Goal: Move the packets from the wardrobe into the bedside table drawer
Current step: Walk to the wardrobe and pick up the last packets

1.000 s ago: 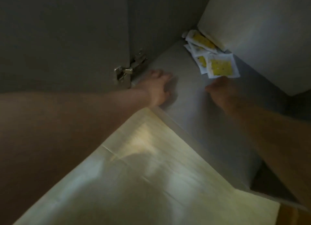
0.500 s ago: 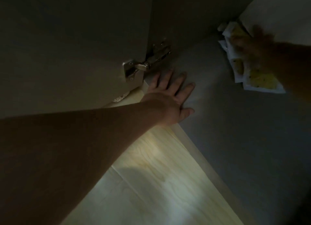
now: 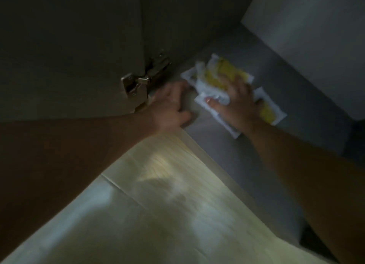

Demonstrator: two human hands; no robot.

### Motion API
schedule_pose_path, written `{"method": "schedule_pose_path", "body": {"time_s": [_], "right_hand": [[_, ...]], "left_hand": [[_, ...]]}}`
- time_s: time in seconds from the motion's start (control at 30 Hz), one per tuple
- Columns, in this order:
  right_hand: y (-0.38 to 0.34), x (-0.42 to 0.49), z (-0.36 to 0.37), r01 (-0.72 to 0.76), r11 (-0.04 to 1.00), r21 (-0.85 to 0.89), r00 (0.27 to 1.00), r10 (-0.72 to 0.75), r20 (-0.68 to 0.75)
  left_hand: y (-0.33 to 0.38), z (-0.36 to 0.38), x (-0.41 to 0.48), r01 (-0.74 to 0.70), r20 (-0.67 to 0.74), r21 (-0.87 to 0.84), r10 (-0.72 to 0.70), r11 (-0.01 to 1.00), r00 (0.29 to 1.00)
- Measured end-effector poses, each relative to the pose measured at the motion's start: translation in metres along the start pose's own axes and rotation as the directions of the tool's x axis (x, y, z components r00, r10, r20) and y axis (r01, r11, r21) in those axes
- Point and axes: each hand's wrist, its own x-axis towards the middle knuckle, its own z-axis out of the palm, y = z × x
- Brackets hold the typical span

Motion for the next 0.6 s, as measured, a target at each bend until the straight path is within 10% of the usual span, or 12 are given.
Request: {"method": "schedule_pose_path", "body": {"time_s": [0.13, 0.3, 0.47, 0.6], "right_hand": [[-0.022, -0.065, 0.014, -0.006, 1.000, -0.024, 0.996, 0.009, 0.090], [-0.035, -0.117, 0.029, 0.054, 0.997, -0.055, 0.981, -0.043, 0.188], [-0.039, -0.140, 0.036, 0.187, 0.981, -0.053, 0.949, -0.166, 0.267], [-0.044, -0.152, 0.046, 0.299, 0.954, 0.022, 0.928, -0.296, 0.227]], "left_hand": [[0.007, -0.001, -0.015, 0.087, -0.241, -0.420, -0.203, 0.903, 0.949], [0.008, 0.015, -0.044, 0.217, -0.346, -0.452, -0.394, 0.865, 0.851], [-0.018, 0.013, -0.065, 0.551, 0.185, -0.647, -0.593, 0.526, 0.784], [-0.036, -0.004, -0.080, 0.554, 0.283, -0.518, -0.481, 0.651, 0.830]]}}
